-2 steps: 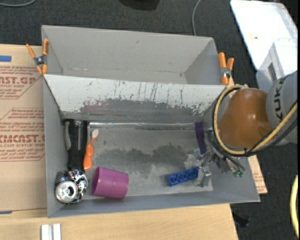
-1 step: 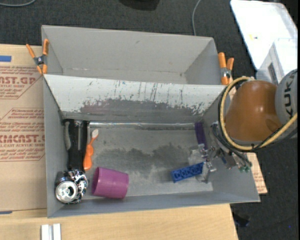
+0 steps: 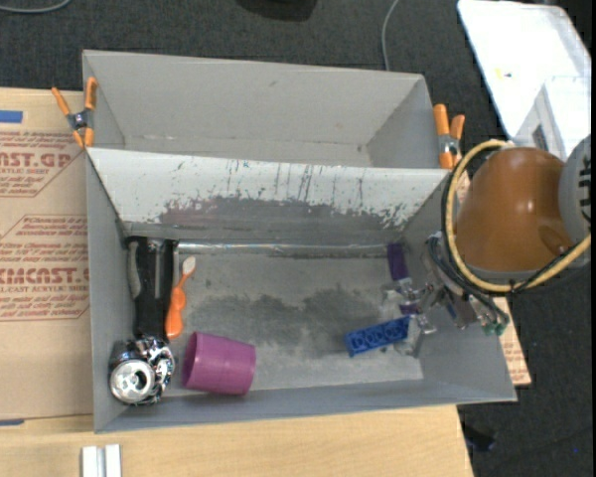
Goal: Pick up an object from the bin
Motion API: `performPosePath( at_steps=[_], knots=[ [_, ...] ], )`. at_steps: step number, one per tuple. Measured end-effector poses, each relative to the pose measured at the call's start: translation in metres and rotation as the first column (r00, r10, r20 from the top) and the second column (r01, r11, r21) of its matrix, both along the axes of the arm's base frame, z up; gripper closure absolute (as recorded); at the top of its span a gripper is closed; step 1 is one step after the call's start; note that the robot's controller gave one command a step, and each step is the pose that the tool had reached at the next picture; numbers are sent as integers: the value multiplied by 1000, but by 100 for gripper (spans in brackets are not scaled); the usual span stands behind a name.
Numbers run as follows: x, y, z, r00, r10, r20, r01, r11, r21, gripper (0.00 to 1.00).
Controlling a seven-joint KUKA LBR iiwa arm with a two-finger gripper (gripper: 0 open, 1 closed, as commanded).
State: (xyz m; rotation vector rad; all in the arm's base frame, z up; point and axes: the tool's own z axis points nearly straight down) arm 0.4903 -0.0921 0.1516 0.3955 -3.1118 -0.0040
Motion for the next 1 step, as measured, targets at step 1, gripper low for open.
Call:
performPosePath(
  at_steps=[1],
  knots=[
    [-1,1,29,1000,0,-5,0,1000,1,100]
  ],
)
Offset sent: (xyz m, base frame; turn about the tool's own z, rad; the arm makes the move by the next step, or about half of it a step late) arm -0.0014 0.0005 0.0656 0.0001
